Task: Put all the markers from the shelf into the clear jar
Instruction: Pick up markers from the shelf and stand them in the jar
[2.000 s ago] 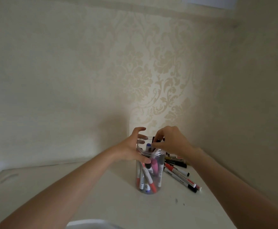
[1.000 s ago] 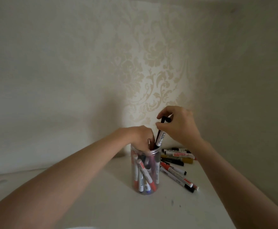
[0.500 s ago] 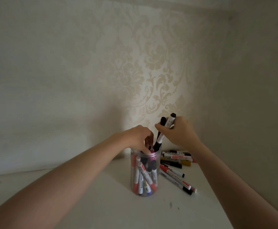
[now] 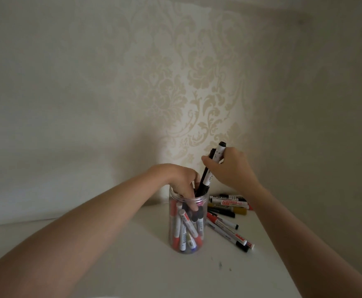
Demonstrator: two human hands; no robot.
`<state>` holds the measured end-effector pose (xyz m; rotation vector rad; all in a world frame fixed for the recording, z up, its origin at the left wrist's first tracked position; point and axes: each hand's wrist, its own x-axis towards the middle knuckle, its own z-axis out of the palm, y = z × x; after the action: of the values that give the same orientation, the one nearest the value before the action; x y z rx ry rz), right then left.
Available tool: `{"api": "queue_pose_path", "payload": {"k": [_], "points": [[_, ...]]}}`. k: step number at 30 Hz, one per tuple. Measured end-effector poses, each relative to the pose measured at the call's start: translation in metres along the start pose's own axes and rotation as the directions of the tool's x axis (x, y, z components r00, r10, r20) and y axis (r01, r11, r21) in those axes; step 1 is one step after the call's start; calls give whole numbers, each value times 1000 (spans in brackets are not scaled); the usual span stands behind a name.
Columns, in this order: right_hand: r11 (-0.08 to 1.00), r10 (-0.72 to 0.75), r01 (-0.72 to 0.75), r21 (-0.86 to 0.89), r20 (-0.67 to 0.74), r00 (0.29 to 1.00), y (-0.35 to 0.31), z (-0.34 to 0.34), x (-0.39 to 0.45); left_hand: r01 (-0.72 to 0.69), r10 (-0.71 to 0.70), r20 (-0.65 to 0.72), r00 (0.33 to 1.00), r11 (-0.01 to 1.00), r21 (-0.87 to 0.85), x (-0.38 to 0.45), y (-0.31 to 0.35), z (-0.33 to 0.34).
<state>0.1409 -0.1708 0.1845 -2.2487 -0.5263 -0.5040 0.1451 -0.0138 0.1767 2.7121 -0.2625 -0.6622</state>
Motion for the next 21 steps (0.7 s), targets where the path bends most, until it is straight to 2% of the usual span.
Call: {"api": "queue_pose_path", "payload": {"k": [2, 6, 9, 12, 16, 19, 21], "points": [[1000, -13, 13, 9, -6, 1000, 1, 0, -1, 11, -12, 41, 999, 1000, 29, 1, 4, -2], [999, -41, 41, 6, -24, 999, 4, 2, -2, 13, -11, -26, 1000, 995, 103, 8, 6, 4], [998, -57, 57, -5, -35, 998, 4, 3, -3, -7, 39, -183, 982, 985, 171, 8, 3, 10], [998, -56, 56, 7, -59, 997, 4, 2, -3, -45, 83, -339, 937, 992, 120, 4, -4, 12], [996, 5, 3, 89, -82, 997, 3, -3, 2, -115, 125, -327, 937, 992, 48, -7, -10, 8], [995, 1, 7, 98, -76, 997, 4, -3, 3, -127, 173, -312, 934, 979, 161, -16, -11, 6], [994, -17, 19, 103, -24, 1000, 5, 0, 2, -151, 215, -372, 903, 969, 194, -24, -14, 0]]}}
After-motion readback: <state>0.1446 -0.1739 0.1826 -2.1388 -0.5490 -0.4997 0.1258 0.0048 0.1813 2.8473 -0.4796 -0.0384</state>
